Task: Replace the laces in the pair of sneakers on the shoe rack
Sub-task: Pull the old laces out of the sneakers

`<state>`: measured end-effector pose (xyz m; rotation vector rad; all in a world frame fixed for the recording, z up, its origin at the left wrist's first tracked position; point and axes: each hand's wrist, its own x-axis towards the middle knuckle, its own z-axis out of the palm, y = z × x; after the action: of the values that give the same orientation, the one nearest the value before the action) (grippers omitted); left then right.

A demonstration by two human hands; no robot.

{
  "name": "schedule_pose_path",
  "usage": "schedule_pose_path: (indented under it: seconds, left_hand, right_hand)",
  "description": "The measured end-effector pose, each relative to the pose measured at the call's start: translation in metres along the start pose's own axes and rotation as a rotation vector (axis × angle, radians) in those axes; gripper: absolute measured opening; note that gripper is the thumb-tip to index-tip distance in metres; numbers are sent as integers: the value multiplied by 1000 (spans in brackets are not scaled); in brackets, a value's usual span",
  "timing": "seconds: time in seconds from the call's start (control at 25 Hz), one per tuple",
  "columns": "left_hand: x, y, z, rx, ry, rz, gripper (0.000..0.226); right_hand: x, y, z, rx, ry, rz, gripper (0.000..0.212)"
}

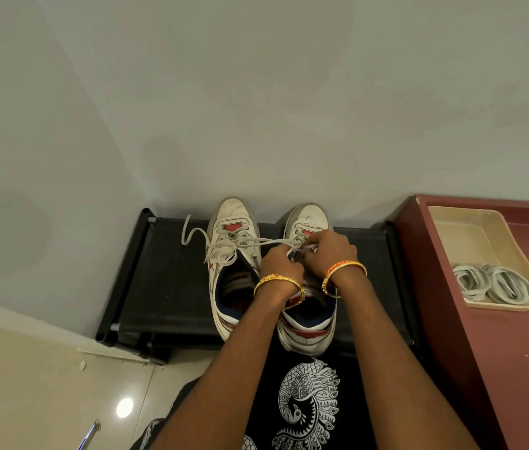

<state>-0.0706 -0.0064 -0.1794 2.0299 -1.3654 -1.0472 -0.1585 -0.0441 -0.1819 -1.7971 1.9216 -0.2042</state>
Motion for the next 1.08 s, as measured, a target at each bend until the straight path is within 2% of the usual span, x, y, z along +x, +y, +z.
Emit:
schedule_pose_path:
  seconds: [0.08, 0.2, 0.32, 0.44, 0.48, 0.52, 0.6, 0.68, 0.72, 0.8, 0.96, 1.08]
  left_hand:
    - [-1, 0, -1, -4, 2, 1, 30]
    - [-2, 1, -2, -20, 5, 2, 28]
    - [-4, 2, -3, -29, 1, -5, 29]
    - [-4, 3, -2, -20, -6, -16, 28]
    - [-4, 3, -2, -22, -8, -18, 28]
    - [-4, 3, -2, -24, -9, -20, 28]
    - [-3, 3, -3, -14, -7, -17, 28]
    - [-4, 3, -2, -5, -5, -13, 28]
    - [-4, 3, -1, -5, -4, -11, 29]
    - [-3, 3, -1, -7, -4, -12, 30]
    - [0, 2, 1, -35, -1, -22, 33]
    - [1, 1, 3, -57, 14, -49, 34]
  right_hand:
    - [-2, 10, -6, 140, 25, 36, 25]
    - [-2, 28, -25, 433, 122, 117, 9]
    - [-1, 43, -41, 924, 205, 284, 14]
    - [-1, 35, -41, 1543, 127, 341, 22]
    - [0, 29, -36, 1561, 125, 310, 21]
    - [-1, 21, -32, 1392, 153, 253, 19]
    - [1, 12, -18, 688, 213, 78, 14]
    - [3, 6, -2, 88, 117, -29, 20]
    - [4, 3, 3, -71, 44, -24, 24]
    - [4, -3, 5, -158, -22, 0, 28]
    - [0, 4, -5, 46, -23, 59, 31]
    - [-4, 18, -19, 222, -77, 91, 15]
